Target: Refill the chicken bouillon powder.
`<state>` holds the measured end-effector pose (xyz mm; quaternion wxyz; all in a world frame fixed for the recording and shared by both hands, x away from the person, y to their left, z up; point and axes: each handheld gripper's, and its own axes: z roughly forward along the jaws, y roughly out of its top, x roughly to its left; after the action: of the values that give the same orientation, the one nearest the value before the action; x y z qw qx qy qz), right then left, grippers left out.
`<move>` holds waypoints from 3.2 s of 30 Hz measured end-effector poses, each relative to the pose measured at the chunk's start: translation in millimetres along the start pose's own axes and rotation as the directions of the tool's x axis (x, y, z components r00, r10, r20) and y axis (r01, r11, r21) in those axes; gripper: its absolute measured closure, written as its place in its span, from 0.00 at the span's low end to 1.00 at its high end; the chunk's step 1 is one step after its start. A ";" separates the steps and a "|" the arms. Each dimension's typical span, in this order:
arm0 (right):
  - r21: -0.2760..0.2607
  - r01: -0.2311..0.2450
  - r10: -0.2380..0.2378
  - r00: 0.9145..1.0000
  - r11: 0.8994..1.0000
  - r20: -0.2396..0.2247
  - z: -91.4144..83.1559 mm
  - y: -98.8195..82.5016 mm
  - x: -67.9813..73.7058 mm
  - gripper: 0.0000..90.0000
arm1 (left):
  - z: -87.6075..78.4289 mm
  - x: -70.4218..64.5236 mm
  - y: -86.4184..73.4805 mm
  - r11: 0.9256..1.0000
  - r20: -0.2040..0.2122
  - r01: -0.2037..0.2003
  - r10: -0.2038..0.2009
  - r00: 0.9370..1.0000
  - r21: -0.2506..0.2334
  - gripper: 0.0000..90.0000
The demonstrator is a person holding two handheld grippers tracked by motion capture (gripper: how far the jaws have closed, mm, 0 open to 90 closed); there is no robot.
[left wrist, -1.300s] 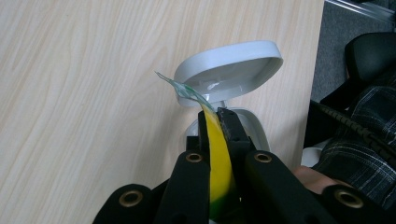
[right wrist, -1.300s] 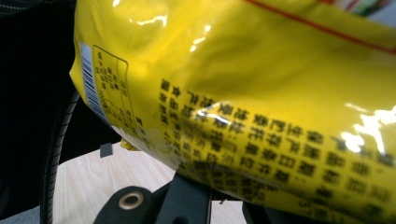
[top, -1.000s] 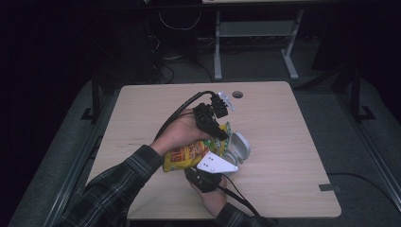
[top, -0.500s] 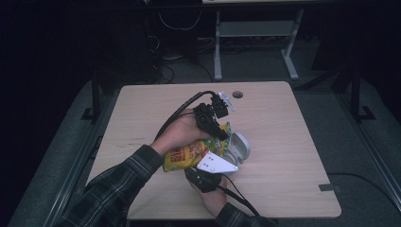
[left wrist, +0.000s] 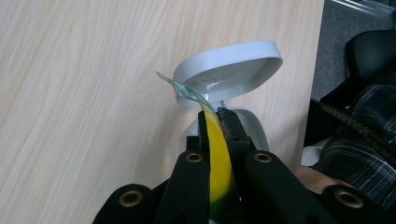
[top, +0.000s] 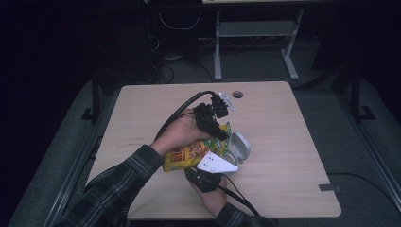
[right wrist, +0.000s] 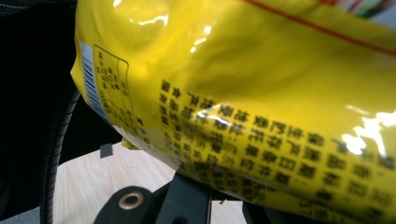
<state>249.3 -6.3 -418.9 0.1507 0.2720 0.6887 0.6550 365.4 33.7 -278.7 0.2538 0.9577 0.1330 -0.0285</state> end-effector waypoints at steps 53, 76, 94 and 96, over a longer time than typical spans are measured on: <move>0.047 0.045 -0.045 0.999 0.998 -0.012 4.6 -4.9 2.7 1.00 | -54.7 -5.8 -52.1 0.972 0.070 0.023 -0.007 0.998 -0.235 1.00; 0.059 0.048 -0.048 0.999 0.997 0.013 1.8 -1.1 -1.8 1.00 | -98.9 7.1 -156.0 0.823 0.064 0.116 -0.096 0.993 -0.556 1.00; 0.204 0.077 -0.071 0.997 0.976 -0.036 -21.6 24.5 -13.6 1.00 | -83.7 34.8 -219.4 0.688 -0.018 0.180 -0.270 0.963 -0.702 1.00; 0.210 0.082 -0.076 0.996 0.974 -0.038 -26.1 26.9 -16.9 1.00 | -82.8 38.9 -223.0 0.679 -0.037 0.178 -0.289 0.957 -0.712 1.00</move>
<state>253.0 -37.6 -392.4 0.1367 0.2493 0.7669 0.5754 341.8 270.3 -318.2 0.5819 0.7635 0.2732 0.0623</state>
